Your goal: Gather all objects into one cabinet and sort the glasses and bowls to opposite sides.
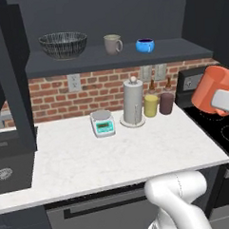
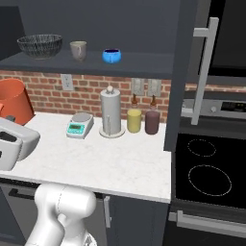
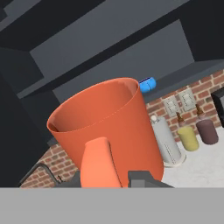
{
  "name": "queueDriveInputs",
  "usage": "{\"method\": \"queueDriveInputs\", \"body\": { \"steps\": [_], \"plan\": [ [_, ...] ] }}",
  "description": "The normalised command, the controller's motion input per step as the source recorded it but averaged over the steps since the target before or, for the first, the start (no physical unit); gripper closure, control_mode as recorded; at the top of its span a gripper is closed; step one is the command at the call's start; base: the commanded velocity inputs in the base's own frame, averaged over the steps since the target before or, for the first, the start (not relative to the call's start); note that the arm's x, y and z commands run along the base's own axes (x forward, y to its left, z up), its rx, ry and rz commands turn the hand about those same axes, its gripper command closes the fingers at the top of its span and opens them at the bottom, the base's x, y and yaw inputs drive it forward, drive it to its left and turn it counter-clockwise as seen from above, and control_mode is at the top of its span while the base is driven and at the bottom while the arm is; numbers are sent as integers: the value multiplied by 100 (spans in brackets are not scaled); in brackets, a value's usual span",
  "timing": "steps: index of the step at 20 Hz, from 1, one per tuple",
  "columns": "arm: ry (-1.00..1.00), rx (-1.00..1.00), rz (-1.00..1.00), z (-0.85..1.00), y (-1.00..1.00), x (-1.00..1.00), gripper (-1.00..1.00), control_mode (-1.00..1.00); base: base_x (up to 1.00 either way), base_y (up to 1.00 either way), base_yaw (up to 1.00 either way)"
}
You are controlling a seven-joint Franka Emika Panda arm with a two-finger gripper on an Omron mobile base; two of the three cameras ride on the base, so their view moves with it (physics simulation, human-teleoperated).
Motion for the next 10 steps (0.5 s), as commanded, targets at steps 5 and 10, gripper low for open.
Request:
{"method": "queueDriveInputs", "body": {
  "steps": [5,10],
  "plan": [
    [0,0,0,0,0,0,100,100,23,0,7],
    [0,0,0,0,0,0,100,100,25,0,5]
  ]
}}
